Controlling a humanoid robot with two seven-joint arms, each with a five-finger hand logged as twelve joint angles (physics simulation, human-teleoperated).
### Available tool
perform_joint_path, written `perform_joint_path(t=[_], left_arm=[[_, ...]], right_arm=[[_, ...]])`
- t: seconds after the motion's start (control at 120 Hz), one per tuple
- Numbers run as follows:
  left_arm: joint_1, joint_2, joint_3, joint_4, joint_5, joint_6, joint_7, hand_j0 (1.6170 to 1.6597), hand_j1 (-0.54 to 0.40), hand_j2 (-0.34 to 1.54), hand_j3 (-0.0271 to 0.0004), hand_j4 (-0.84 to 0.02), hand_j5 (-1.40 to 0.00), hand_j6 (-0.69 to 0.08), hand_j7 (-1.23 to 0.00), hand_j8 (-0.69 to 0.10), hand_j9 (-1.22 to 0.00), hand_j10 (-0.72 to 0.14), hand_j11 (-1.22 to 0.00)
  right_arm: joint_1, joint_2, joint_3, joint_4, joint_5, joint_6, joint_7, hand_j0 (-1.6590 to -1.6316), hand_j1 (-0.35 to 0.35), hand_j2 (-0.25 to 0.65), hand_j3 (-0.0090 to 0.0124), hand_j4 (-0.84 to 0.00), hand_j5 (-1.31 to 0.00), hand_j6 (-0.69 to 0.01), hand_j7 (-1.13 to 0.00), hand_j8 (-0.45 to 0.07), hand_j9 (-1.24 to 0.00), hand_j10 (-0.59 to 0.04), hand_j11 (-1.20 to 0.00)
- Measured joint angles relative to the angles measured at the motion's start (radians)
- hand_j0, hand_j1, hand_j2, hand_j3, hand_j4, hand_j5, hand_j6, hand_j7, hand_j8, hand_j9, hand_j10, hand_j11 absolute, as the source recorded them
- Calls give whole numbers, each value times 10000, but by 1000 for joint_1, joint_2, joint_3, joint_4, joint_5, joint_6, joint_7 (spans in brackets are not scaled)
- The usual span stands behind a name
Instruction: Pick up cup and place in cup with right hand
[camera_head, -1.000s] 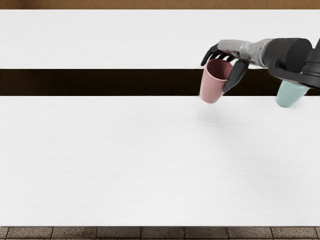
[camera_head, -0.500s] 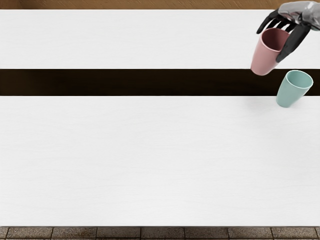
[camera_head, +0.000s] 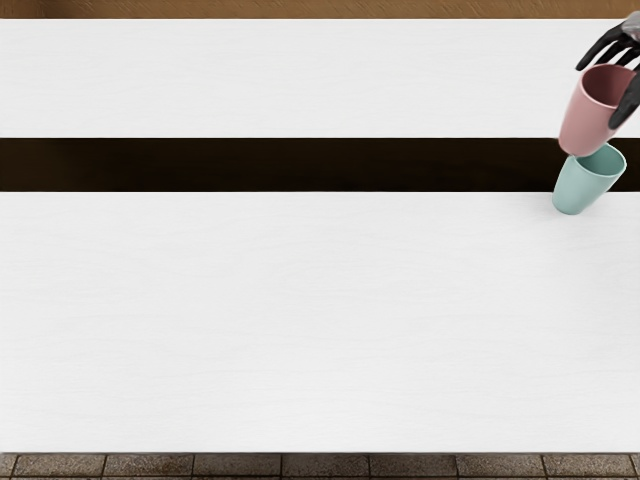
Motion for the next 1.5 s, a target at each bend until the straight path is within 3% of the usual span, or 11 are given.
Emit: perform_joint_path(t=[0.075,0.192,0.458,1.5], left_arm=[[0,0,0,0,0,0,0,16581,3491,-2,1,-3,1,-3,1,-3,1,-2,1],[0,0,0,0,0,0,0,16581,3491,-1,0,-2,0,-3,0,-2,0,-2,1],[0,0,0,0,0,0,0,16581,3490,0,0,-2,-1,-3,0,-2,0,-2,0],[0,0,0,0,0,0,0,16581,3490,1,-1,-2,-1,-3,-1,-2,-1,-2,-1]], right_arm=[[3,-2,-3,-9,-1,-1,0,-16574,1226,1271,5,-4278,-6148,-3338,-5887,-2867,-6062,-3988,-6052],[8,1,-5,-31,-2,-2,0,-16571,1098,959,1,-4348,-6093,-3331,-5890,-2884,-6039,-4006,-6041],[9,3,-16,-70,-4,-9,0,-16569,1025,912,0,-4481,-6081,-3391,-5955,-2943,-6063,-4065,-6067],[-22,14,-64,-79,-2,-100,0,-16560,848,880,0,-4635,-6333,-3536,-6174,-3076,-6300,-4215,-6285]])
